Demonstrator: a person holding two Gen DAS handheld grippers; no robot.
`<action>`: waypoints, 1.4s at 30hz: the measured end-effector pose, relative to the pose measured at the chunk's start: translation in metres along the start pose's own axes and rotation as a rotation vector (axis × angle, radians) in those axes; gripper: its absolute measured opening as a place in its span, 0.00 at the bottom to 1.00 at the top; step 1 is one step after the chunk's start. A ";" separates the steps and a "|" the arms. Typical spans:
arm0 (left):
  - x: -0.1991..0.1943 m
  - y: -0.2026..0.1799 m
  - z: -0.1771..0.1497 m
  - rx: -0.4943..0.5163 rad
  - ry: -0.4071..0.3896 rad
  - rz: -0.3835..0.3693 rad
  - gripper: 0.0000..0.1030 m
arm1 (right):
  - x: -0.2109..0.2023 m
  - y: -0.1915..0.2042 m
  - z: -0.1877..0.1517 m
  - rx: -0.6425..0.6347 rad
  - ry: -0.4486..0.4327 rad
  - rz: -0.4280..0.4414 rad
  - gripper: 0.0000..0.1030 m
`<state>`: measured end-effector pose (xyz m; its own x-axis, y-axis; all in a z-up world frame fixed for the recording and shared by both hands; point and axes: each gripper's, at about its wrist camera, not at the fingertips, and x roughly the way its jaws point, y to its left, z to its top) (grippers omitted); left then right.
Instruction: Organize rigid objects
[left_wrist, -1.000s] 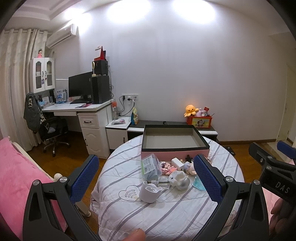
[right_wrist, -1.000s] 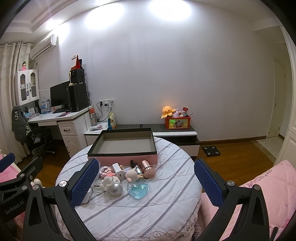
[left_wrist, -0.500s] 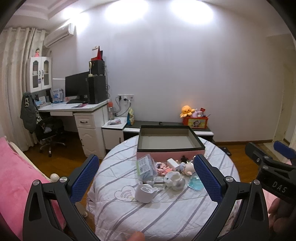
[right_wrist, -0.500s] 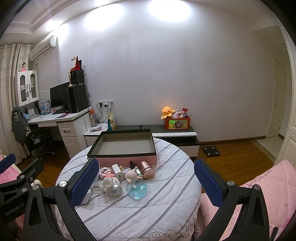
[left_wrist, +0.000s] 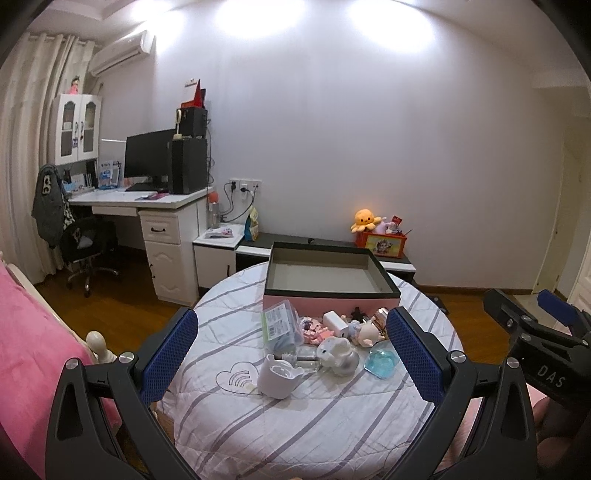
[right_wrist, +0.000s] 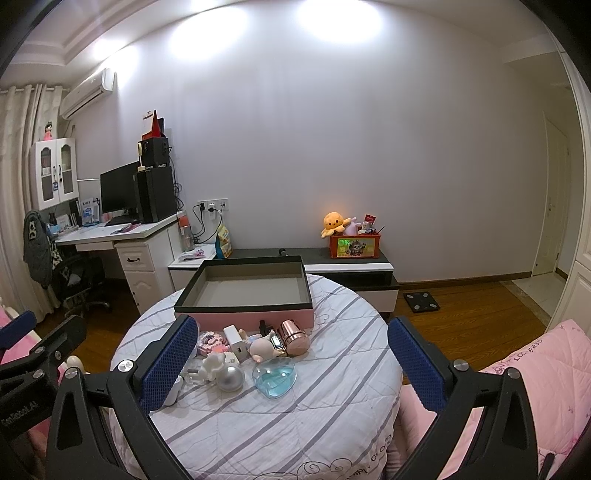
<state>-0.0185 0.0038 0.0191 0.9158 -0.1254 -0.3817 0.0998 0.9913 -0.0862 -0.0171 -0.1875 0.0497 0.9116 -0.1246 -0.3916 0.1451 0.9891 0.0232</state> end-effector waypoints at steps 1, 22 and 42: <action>0.000 0.001 -0.001 -0.001 -0.001 0.002 1.00 | 0.000 0.000 -0.001 0.000 0.000 -0.001 1.00; 0.010 0.002 -0.015 0.026 -0.007 0.017 1.00 | 0.010 0.004 -0.008 -0.010 0.021 0.010 1.00; 0.108 0.018 -0.080 0.037 0.229 0.061 1.00 | 0.108 0.004 -0.069 -0.028 0.282 0.045 1.00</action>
<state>0.0512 0.0044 -0.0977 0.8090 -0.0667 -0.5840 0.0650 0.9976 -0.0240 0.0553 -0.1919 -0.0557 0.7733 -0.0576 -0.6314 0.0923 0.9955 0.0222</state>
